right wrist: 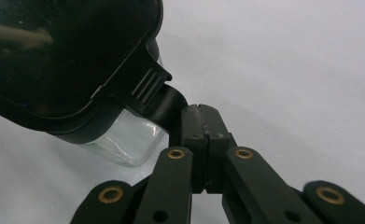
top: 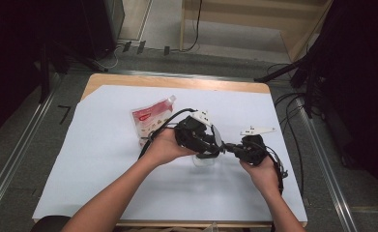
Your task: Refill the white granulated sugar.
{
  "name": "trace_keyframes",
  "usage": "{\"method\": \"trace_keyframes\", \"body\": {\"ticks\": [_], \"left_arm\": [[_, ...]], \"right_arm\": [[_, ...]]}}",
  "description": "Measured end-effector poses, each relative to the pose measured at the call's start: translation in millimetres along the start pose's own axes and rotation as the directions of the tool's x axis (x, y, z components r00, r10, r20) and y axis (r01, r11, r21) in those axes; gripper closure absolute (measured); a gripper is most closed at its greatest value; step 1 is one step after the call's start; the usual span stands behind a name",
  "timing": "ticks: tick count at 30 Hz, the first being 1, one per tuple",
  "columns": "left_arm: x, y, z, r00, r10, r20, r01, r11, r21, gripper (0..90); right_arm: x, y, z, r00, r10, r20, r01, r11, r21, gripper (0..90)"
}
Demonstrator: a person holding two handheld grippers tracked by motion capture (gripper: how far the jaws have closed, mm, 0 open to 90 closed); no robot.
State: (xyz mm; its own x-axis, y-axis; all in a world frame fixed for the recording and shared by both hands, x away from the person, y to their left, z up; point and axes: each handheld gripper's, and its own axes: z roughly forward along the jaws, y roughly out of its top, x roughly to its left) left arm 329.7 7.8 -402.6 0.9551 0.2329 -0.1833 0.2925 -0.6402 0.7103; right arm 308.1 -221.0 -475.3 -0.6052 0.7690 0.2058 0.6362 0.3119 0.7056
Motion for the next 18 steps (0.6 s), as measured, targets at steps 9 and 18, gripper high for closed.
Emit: {"method": "trace_keyframes", "body": {"ticks": [9,18], "left_arm": [[-4.0,14.0,8.0,0.9996,0.027,0.011,-0.027,0.9996,-0.002,70.8],[-2.2,18.0,20.0,0.9993,0.023,0.031,-0.023,0.9997,-0.007,70.8]], "right_arm": [[0.4,-0.7,1.1,0.9999,0.007,-0.007,-0.008,1.000,-0.005,90.0],[0.3,-1.0,2.2,0.9998,0.022,-0.002,-0.022,1.000,-0.009,90.0]]}}
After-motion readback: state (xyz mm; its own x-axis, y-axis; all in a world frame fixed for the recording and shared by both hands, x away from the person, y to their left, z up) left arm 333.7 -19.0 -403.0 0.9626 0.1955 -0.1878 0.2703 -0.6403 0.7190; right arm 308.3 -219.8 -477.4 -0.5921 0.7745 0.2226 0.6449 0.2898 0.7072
